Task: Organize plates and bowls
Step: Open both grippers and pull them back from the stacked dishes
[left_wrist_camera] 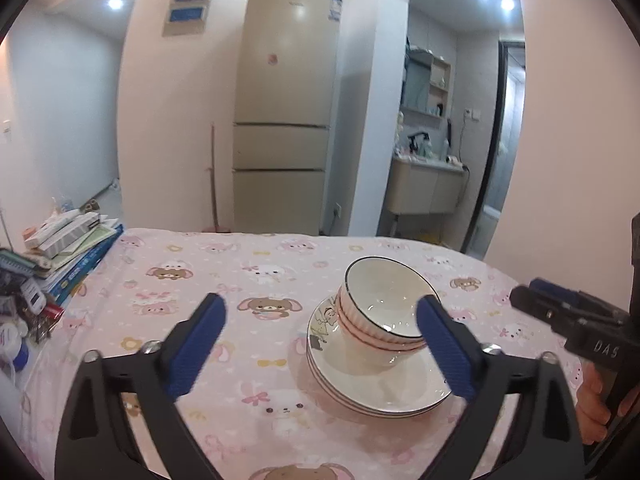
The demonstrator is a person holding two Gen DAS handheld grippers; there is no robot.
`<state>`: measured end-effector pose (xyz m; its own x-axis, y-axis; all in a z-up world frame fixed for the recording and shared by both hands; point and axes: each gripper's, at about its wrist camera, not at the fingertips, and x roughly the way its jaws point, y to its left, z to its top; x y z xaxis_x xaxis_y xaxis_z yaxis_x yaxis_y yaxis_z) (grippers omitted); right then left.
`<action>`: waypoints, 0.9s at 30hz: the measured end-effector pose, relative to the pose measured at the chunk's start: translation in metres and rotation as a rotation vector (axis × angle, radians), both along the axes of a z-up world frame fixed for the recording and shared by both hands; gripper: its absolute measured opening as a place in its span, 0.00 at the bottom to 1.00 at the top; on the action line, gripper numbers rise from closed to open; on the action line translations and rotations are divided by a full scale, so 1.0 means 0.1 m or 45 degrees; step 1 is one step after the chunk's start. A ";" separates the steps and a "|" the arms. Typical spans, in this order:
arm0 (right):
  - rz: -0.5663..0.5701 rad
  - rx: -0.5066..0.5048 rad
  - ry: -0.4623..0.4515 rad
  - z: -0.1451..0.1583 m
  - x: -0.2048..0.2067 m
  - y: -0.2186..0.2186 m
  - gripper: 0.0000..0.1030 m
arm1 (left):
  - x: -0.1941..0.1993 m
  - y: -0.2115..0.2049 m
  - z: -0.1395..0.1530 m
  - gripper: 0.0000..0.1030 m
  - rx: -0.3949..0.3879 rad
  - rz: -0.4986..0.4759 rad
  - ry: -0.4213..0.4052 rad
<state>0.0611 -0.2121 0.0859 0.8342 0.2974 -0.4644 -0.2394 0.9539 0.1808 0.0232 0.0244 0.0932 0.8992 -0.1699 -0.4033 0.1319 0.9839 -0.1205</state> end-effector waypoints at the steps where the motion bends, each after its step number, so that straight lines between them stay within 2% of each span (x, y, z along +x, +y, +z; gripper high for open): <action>1: 0.009 0.000 0.006 -0.06 -0.06 0.00 0.67 | -0.10 0.02 -0.03 1.00 -0.005 0.016 -0.040; 4: -0.015 0.031 -0.024 -0.19 -0.25 -0.04 0.71 | -0.33 -0.01 -0.13 0.99 0.050 0.050 -0.113; 6: -0.015 0.072 -0.090 -0.26 -0.41 -0.08 0.83 | -0.47 -0.04 -0.21 1.00 0.085 0.046 -0.145; 9: -0.027 0.091 -0.176 -0.30 -0.57 -0.11 0.85 | -0.63 -0.06 -0.35 1.00 0.076 0.049 -0.162; 18: -0.058 0.147 -0.323 -0.43 -0.77 -0.22 0.90 | -1.02 -0.15 -0.48 1.00 0.045 0.078 -0.402; 22: -0.085 0.105 -0.403 -0.55 -0.77 -0.12 0.96 | -0.99 -0.16 -0.58 1.00 0.074 0.102 -0.432; 24: -0.155 0.058 -0.496 -0.61 -0.85 -0.04 0.96 | -0.95 -0.12 -0.64 0.99 0.039 0.091 -0.418; 27: -0.175 0.040 -0.559 -0.59 -0.94 0.02 1.00 | -0.91 -0.03 -0.64 1.00 -0.029 0.106 -0.393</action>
